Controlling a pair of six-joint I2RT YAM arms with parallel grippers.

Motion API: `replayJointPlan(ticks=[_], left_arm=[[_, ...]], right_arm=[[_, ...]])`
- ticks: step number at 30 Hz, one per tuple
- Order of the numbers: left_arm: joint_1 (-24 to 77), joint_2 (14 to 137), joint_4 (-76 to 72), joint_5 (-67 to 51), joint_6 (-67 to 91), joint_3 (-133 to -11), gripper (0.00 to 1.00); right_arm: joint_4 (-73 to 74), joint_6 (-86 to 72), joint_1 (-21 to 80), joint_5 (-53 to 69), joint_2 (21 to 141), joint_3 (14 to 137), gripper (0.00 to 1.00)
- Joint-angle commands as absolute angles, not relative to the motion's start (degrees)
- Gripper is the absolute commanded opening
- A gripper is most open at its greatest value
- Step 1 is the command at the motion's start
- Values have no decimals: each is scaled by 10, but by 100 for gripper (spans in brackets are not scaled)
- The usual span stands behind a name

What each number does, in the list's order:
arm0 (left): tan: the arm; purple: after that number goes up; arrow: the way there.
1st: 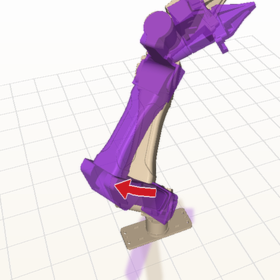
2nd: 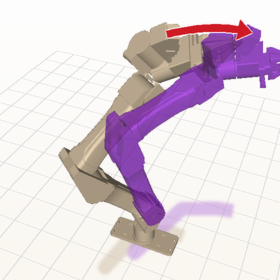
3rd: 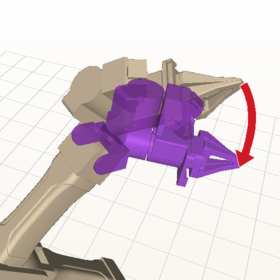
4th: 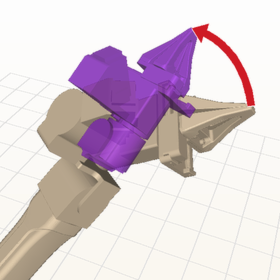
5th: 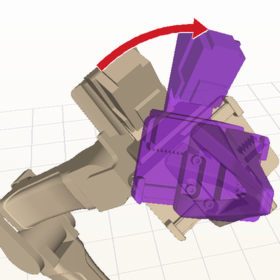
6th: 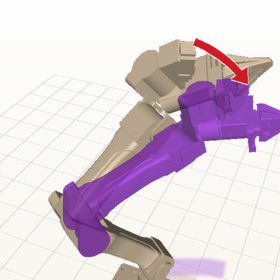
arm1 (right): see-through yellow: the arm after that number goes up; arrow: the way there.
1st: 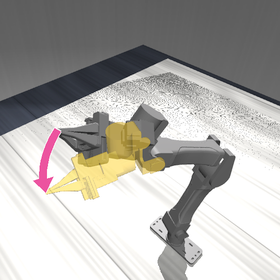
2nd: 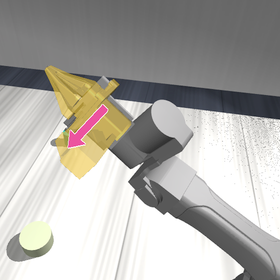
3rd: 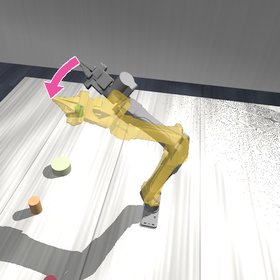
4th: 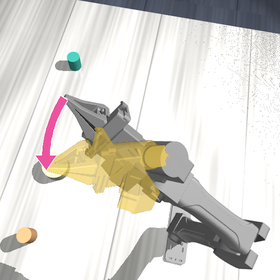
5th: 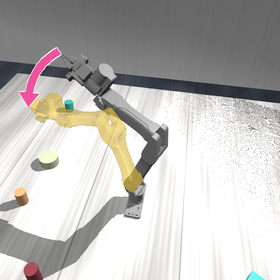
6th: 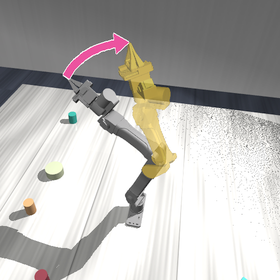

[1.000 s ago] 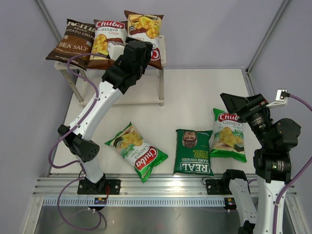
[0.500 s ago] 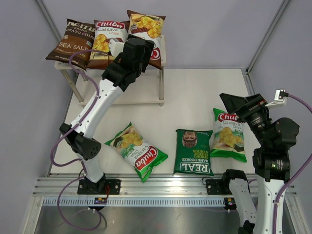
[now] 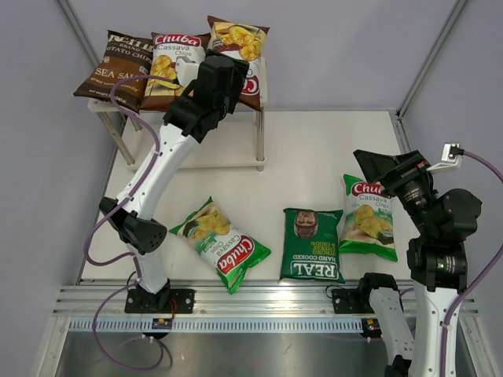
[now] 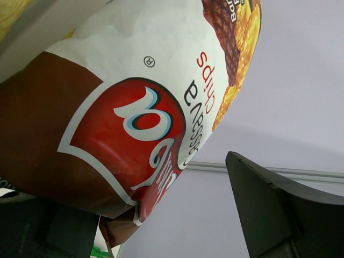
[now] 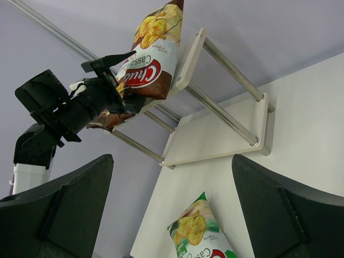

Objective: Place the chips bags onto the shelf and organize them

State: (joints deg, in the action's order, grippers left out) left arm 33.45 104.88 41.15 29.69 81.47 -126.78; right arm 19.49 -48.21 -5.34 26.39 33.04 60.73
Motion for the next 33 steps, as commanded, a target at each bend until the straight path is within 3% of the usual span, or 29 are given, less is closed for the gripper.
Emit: replayJointPlan(ticks=[1,13,22,24,29,30,33], left_arm=[[326,1064,412,315,833,-1297,88],[323,1092,434,267,899,-1239,72],[325,1061,421,262,918,-1202,81],[326,1052,414,267,921,-1187,72],[330,1033,407,285,930,-1170,63],[331,1031,409,289,933,-1171,45],[340,1026,408,302,946,-1174,22]], right_arm=[[167,-475,-48,260,337,608,100],[155,-489,-45,272,332,591,100],[145,-498,-42,277,330,582,99],[142,-504,-42,279,328,578,100],[149,-498,-42,279,326,583,99],[149,-497,-42,279,328,583,99],[147,-501,-41,281,327,584,99]])
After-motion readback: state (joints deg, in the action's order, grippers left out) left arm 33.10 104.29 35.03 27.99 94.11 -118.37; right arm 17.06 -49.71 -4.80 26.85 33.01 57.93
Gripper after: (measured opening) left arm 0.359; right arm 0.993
